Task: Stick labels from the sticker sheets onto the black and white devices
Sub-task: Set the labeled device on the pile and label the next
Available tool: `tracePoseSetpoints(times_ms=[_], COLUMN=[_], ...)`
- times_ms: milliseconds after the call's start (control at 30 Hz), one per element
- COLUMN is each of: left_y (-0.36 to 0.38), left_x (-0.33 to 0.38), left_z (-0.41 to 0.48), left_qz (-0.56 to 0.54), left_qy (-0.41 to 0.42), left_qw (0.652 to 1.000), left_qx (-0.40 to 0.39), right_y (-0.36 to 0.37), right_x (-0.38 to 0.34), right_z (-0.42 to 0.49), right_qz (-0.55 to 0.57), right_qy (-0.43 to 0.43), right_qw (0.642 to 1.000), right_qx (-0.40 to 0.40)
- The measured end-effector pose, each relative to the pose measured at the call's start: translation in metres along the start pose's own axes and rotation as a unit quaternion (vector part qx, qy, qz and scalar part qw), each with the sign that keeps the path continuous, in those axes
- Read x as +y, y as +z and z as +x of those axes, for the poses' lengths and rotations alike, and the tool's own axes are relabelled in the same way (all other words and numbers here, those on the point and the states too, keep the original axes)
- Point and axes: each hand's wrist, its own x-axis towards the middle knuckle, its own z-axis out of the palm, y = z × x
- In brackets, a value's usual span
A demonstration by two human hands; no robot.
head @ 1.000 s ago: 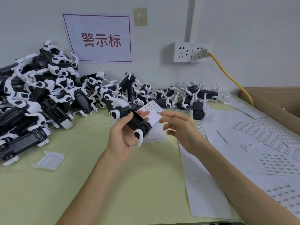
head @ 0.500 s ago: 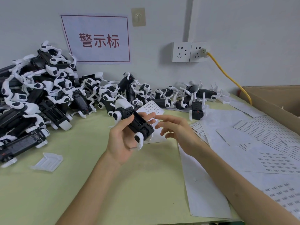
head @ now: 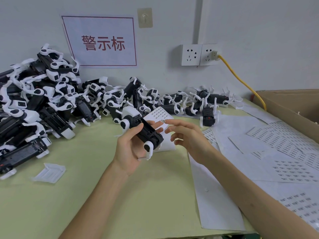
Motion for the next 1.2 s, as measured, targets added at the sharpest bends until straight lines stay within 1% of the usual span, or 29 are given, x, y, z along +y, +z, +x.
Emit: tracePoseSetpoints(times_ms=[167,267,333,400,467,667,933,1000,1067,1133,1200], left_y=[-0.001,-0.002,-0.003,-0.005,-0.007,-0.013,-0.018,-0.017,-0.017,-0.016,-0.014], left_x=[0.000,-0.001,-0.001,-0.001,-0.002,-0.007,-0.012,-0.013,-0.013,-0.012,-0.013], left_z=[-0.001,0.000,0.001,0.002,0.004,0.008,0.012,0.013,0.014,0.014,0.015], left_qz=[0.009,0.016,0.026,0.045,0.067,0.115,0.174,0.185,0.198,0.211,0.218], left_qy=[0.002,0.000,0.002,0.013,0.019,0.017,0.019,0.022,0.024,0.030,0.027], left_qw=[1.000,1.000,1.000,0.999,0.998,0.993,0.984,0.982,0.980,0.976,0.973], left_qx=[-0.011,-0.009,-0.007,-0.009,-0.010,-0.025,-0.026,-0.009,0.021,0.052,0.073], right_y=[0.001,0.003,0.004,0.004,0.004,0.005,0.003,0.005,0.005,0.005,0.007], right_x=[0.001,0.005,0.007,0.009,0.009,0.014,0.015,0.014,0.010,0.005,0.002], right_z=[0.000,0.001,0.001,0.002,0.002,0.003,0.003,0.002,0.000,-0.002,-0.004], right_qz=[-0.020,-0.071,-0.124,-0.185,-0.222,-0.285,-0.325,-0.317,-0.273,-0.202,-0.166], right_qy=[-0.005,-0.022,-0.069,-0.135,-0.178,-0.211,-0.228,-0.231,-0.217,-0.171,-0.109], right_qw=[1.000,0.997,0.988,0.967,0.948,0.925,0.905,0.908,0.928,0.961,0.980], right_qx=[-0.006,0.020,0.064,0.114,0.141,0.138,0.153,0.149,0.130,0.079,0.013])
